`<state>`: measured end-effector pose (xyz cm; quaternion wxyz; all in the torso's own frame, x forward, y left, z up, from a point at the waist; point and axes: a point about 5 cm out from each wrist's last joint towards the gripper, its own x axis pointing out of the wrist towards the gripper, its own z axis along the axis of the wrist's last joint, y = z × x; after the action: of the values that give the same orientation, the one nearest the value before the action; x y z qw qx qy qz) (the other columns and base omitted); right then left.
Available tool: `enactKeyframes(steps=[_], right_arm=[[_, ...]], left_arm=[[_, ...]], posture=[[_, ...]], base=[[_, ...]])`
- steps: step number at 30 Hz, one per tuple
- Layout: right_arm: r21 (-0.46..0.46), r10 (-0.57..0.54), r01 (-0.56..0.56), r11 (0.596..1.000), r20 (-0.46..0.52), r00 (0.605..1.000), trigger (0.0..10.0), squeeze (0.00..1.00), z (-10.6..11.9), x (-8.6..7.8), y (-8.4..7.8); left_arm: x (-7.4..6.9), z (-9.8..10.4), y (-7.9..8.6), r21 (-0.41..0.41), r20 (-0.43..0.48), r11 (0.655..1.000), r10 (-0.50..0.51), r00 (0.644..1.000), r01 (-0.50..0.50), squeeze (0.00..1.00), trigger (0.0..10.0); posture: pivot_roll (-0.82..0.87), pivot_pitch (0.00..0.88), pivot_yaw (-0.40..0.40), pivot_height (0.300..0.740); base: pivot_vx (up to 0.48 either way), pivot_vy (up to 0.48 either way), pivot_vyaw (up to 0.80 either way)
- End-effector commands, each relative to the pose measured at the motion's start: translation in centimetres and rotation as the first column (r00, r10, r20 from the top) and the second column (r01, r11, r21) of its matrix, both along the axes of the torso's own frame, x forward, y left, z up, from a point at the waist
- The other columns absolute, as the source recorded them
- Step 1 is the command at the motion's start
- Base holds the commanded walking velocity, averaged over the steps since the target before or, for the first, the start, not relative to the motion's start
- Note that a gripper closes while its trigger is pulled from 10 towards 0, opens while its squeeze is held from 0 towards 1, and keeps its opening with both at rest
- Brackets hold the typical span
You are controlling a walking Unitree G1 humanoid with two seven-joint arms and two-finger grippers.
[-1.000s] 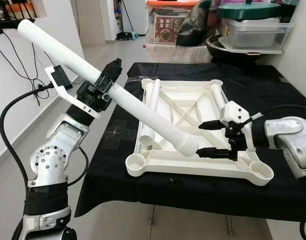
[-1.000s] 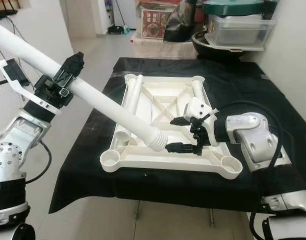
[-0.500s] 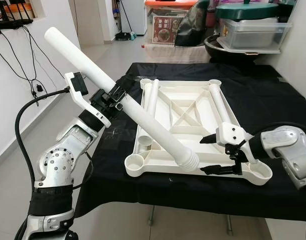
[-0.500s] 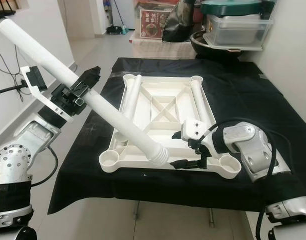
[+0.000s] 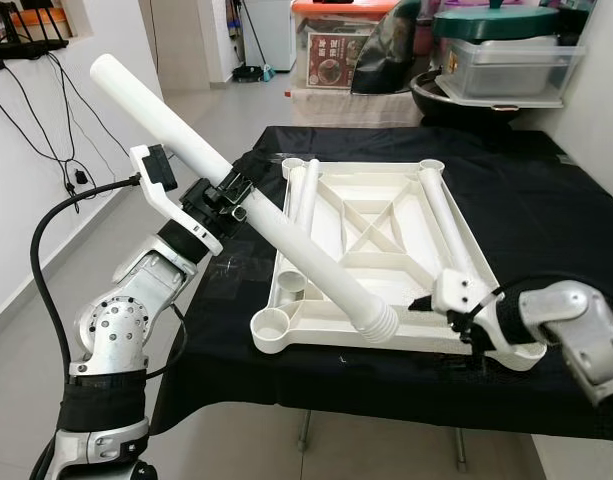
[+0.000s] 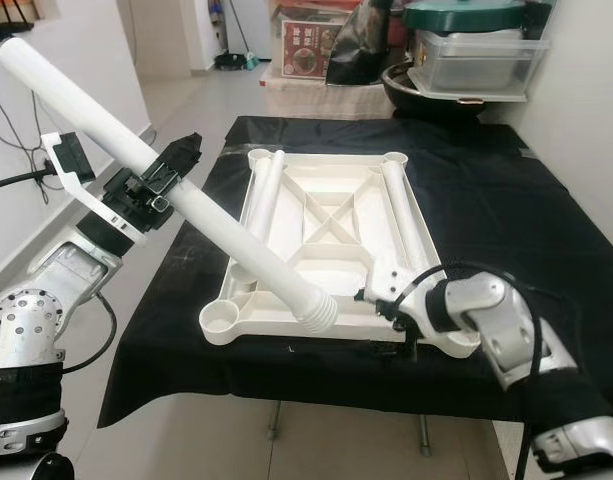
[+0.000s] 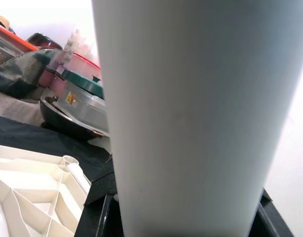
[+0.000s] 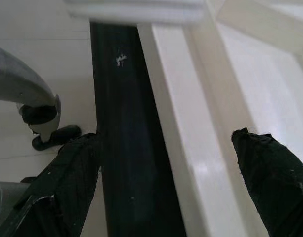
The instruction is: Building children table
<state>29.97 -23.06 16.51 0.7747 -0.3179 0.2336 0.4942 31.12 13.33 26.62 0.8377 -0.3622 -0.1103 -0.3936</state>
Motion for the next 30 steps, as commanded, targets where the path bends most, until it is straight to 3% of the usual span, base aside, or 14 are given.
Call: enactKeyframes(steps=[1, 6, 8, 12, 21, 30], right_arm=[[-0.004, -0.025, 0.025, 1.0, -0.017, 1.0, 10.0, 1.0, -0.5, -0.1, -0.1], [0.023, -0.062, 0.062, 0.998, -0.015, 0.998, 10.0, 1.0, 0.1, 0.1, -0.5], [0.069, -0.105, 0.104, 0.992, 0.01, 0.994, 10.0, 1.0, 1.8, 0.5, -1.1], [0.102, -0.131, 0.127, 0.987, 0.031, 0.991, 10.0, 1.0, 3.0, 0.8, -1.1], [0.196, 0.0, -0.006, 0.981, 0.027, 1.0, 10.0, 1.0, 5.1, -0.5, 1.0], [0.252, 0.045, -0.058, 0.966, 0.059, 0.997, 10.0, 1.0, 6.5, -0.4, 2.6]], left_arm=[[0.0, -0.7, -0.2, 0.012, -0.022, 1.0, 0.004, 1.0, -0.004, 0.0, 10.0], [-0.1, -1.1, -0.4, 0.021, -0.028, 1.0, 0.0, 1.0, 0.001, 0.0, 10.0], [0.0, -1.3, -0.6, 0.028, -0.036, 1.0, -0.01, 0.999, 0.011, 0.0, 10.0], [0.1, -1.4, -0.9, 0.031, -0.037, 0.999, -0.022, 0.999, 0.023, 0.0, 10.0], [0.3, -1.8, -0.9, 0.045, -0.042, 0.999, -0.02, 0.999, 0.022, 0.0, 10.0], [0.3, -1.9, -1.1, 0.046, -0.042, 0.999, -0.024, 0.999, 0.026, 0.0, 10.0]], posture=[[-0.07, 0.0, 0.026, 0.74], [-0.07, 0.0, 0.03, 0.74], [-0.08, 0.0, 0.036, 0.74], [-0.08, 0.0, 0.036, 0.74], [-0.1, 0.0, 0.039, 0.74], [-0.1, 0.0, 0.037, 0.74]], base=[[0.0, 0.0, 0.0], [0.0, 0.0, 0.0], [0.0, 0.0, 0.0], [0.0, 0.0, 0.0], [0.0, 0.0, 0.0], [0.0, 0.0, 0.0]])
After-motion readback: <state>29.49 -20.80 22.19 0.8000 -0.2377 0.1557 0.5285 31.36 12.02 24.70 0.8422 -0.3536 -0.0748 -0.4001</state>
